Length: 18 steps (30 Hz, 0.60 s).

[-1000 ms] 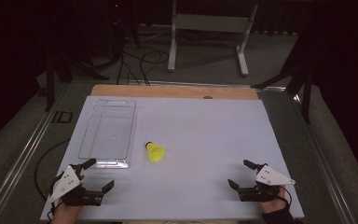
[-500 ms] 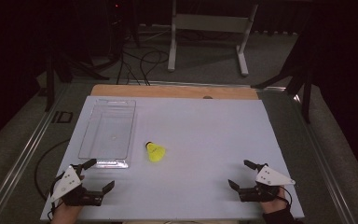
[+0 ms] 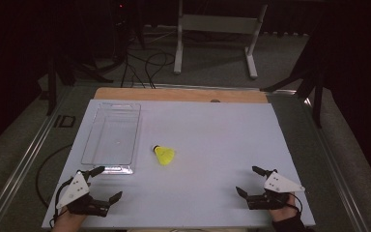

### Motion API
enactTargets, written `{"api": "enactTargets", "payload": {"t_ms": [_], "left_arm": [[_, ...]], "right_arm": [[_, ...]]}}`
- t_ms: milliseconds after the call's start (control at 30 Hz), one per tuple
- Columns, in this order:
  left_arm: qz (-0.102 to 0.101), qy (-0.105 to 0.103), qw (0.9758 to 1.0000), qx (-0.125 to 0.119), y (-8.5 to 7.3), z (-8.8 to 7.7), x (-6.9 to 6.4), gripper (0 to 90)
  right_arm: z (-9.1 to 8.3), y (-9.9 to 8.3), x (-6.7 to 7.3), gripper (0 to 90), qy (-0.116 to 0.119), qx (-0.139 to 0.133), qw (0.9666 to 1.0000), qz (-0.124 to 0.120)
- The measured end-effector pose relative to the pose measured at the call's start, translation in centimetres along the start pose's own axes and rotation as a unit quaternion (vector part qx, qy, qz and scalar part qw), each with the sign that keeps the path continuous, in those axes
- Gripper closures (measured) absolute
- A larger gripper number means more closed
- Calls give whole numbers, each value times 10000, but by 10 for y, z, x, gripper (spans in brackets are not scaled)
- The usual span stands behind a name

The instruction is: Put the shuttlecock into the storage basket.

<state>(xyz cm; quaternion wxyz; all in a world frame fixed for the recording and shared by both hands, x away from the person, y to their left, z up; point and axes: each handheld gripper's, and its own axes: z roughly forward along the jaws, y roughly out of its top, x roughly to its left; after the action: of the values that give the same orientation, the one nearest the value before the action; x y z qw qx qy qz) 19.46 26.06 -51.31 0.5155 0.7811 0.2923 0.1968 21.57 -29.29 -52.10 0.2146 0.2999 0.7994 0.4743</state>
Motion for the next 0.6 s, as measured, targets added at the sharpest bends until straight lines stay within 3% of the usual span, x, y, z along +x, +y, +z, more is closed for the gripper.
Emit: {"api": "enactTargets", "payload": {"t_ms": [100, 133, 333, 433, 533, 600], "left_arm": [[60, -45, 9999, 146, 3, 2, -2, 0], [62, -125, 9994, 330, 5, 4, -4, 0], [262, -219, 9976, 609, 15, 11, -12, 0], [216, -396, 9964, 718, 20, 15, -14, 0], [296, -495, 9941, 915, 27, 19, -17, 0], [169, -594, 9927, 1040, 31, 22, -17, 0]], "right_arm": [[0, 0, 0, 83, 13, 8, 10000, -11], [1, 0, 0, 84, 17, 12, 10000, -15], [0, 0, 0, 84, -23, 16, 10000, 2], [1, 0, 0, 84, -14, 34, 10000, 37], [1, 0, 0, 84, 12, 46, 10000, 40], [2, 0, 0, 83, 27, 52, 10000, 60]]}}
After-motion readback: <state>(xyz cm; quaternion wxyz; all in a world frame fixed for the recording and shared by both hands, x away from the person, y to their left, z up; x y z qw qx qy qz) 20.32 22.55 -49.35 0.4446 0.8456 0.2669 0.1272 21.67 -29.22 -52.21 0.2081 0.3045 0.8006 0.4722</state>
